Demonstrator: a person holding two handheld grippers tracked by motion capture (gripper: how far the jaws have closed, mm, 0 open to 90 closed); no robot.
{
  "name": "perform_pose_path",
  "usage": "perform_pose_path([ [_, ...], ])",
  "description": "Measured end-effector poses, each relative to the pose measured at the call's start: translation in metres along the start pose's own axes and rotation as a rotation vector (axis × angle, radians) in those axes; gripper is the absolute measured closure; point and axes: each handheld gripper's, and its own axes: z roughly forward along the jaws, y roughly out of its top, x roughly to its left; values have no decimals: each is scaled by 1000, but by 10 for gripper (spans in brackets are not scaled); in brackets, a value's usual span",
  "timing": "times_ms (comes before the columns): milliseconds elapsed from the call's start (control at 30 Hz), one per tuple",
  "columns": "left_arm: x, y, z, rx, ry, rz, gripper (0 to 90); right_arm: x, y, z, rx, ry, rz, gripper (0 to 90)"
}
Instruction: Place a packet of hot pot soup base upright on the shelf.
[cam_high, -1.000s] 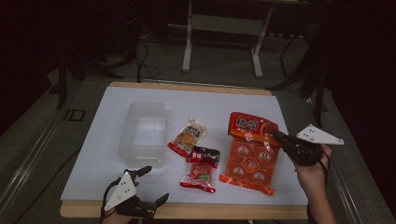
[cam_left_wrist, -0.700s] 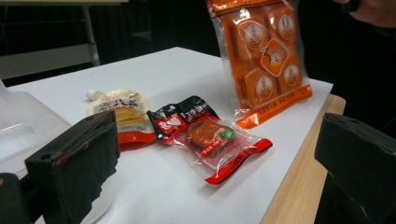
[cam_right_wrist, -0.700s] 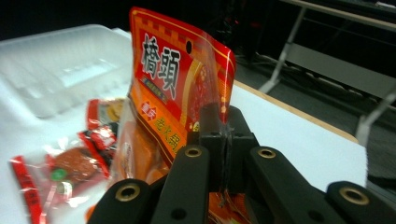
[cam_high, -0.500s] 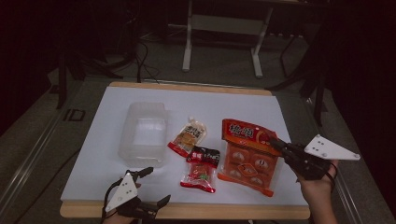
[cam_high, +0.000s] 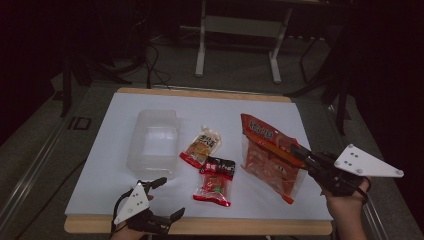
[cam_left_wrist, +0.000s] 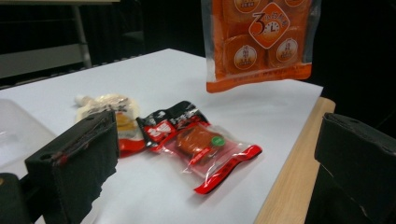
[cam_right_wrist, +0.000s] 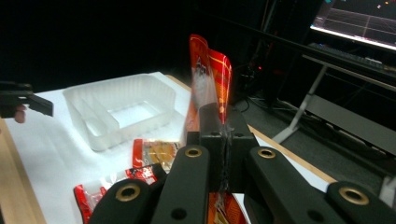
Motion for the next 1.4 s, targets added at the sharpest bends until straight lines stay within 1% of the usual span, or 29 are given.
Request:
perform_pose_path([
  [33,0,1,0,0,-12,-6,4,1,2,-1,-4,0,-9,893],
  [100,0,5,2,5,-29,-5,4,2,7,-1,-6,23,-11,893],
  [167,0,10,3,1,-44,-5,4,6,12,-1,-12,33,-22,893],
  [200,1,14,3,-7,-57,-12,4,7,14,-1,-14,48,-23,893],
  [267,4,22,5,-28,-65,-16,4,10,17,-1,-23,66,-31,893],
  [300,6,26,6,-27,-73,-21,4,12,19,-1,-30,68,-34,893],
  [333,9,31,8,-31,-81,-24,4,13,22,-1,-34,82,-36,893],
  [367,11,35,10,-32,-87,-15,4,16,24,0,-32,82,-46,893],
  [433,14,43,15,-27,-88,1,4,19,28,1,-35,101,-52,892],
  [467,16,47,18,-30,-94,7,4,20,30,2,-38,99,-61,892],
  [533,17,51,23,-36,-94,10,4,22,33,3,-39,117,-62,892],
  [600,19,53,31,-29,-116,6,4,25,36,4,-42,126,-70,892],
  [633,20,54,34,-29,-117,9,4,26,38,5,-46,129,-71,892],
  [700,22,57,40,-36,-130,23,4,29,40,6,-49,138,-83,893],
  [733,23,59,43,-41,-137,23,4,31,42,6,-53,141,-85,892],
  [833,28,68,53,-46,-157,44,4,34,46,8,-58,158,-93,893],
  [967,37,80,66,-66,-191,13,4,39,50,12,-68,175,-105,892],
  [1033,39,83,72,-60,-212,9,4,41,50,14,-70,187,-106,892],
  [1067,39,83,72,-60,-212,9,4,41,50,14,-70,187,-106,892],
  [1100,38,86,77,-76,-255,29,4,42,51,15,-74,195,-104,892],
  [1133,38,88,80,-77,-276,34,4,45,51,17,-77,200,-107,892],
  [1167,39,89,82,-80,-287,33,4,46,51,18,-78,211,-105,892],
  [1200,41,90,84,-84,-317,22,4,47,51,19,-79,209,-107,892],
  [1233,42,91,87,-87,-331,15,5,47,51,20,-79,215,-107,892],
  [1267,43,93,89,-86,-341,20,5,48,51,21,-79,222,-106,892],
  [1300,43,93,89,-86,-341,20,32,48,51,21,-79,222,-106,892],
  [1333,45,95,93,-79,-350,18,32,49,52,22,-79,224,-108,893],
  [1367,46,96,95,-77,-356,7,94,51,52,23,-78,229,-112,892],
  [1400,47,96,97,-75,-369,6,133,52,52,23,-78,232,-113,892],
])
